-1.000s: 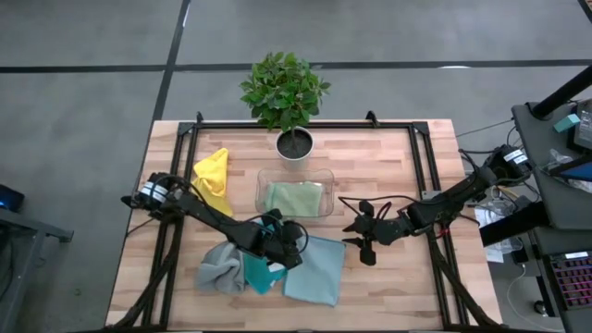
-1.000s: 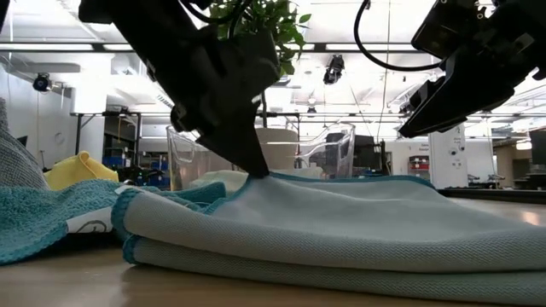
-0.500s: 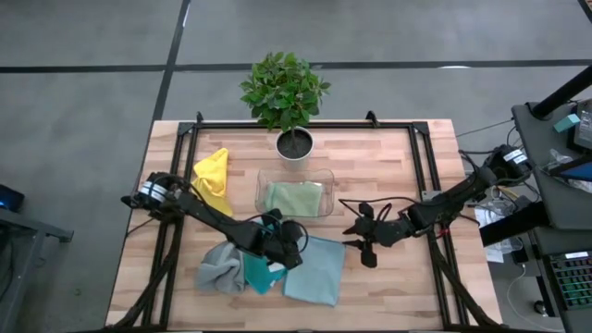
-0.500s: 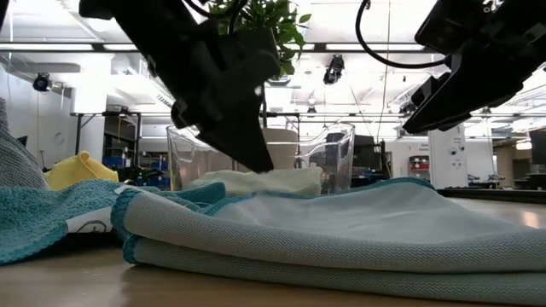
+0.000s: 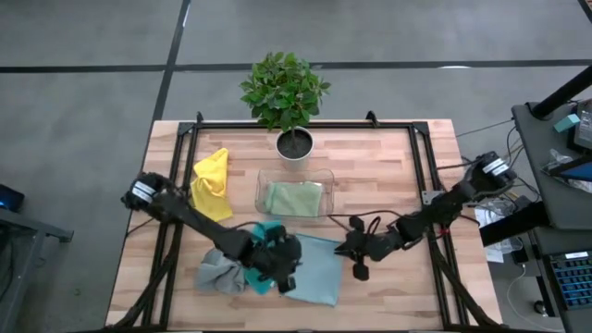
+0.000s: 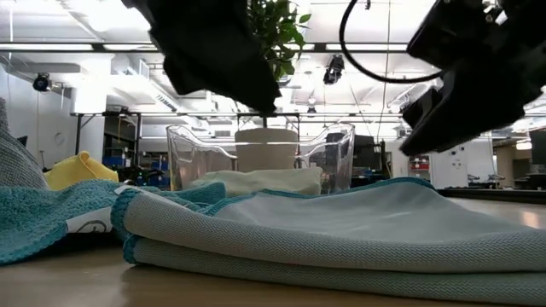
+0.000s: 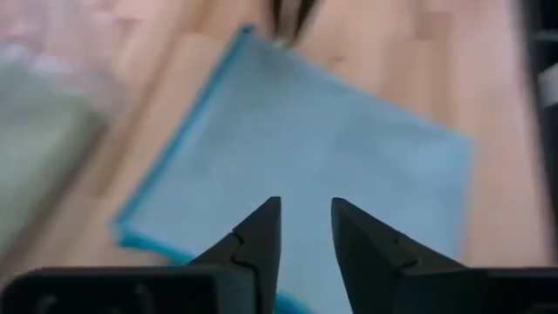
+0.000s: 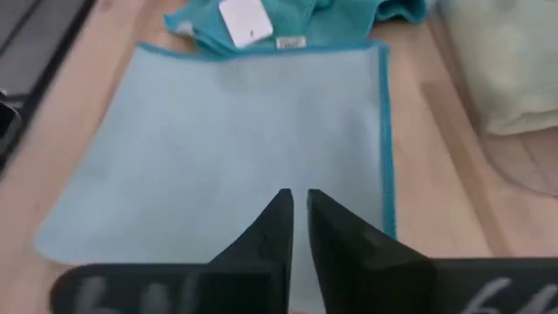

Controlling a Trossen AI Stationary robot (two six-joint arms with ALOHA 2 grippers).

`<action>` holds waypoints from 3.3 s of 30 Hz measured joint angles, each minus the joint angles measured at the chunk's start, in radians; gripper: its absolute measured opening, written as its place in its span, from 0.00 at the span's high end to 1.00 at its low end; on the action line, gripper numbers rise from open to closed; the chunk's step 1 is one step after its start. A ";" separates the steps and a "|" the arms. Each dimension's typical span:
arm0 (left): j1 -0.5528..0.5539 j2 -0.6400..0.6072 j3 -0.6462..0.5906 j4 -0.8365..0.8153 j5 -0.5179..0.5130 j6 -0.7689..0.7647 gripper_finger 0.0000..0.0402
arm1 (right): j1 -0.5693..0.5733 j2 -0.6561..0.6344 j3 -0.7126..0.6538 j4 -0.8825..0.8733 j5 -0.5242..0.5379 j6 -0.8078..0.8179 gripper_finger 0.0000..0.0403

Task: Fold microfiber towels
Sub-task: Fold the light blue microfiber cloth

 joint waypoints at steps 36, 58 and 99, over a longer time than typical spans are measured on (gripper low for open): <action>-0.057 0.142 0.012 0.217 -0.011 -0.013 0.97 | 0.076 -0.237 0.038 -0.373 0.032 -0.032 0.98; -0.103 0.262 0.087 0.198 -0.067 0.149 0.51 | 0.282 0.138 0.271 -0.338 0.061 0.102 0.98; -0.039 0.211 0.071 0.191 -0.155 0.260 0.61 | 0.209 0.420 0.605 -0.602 -0.034 -0.013 0.97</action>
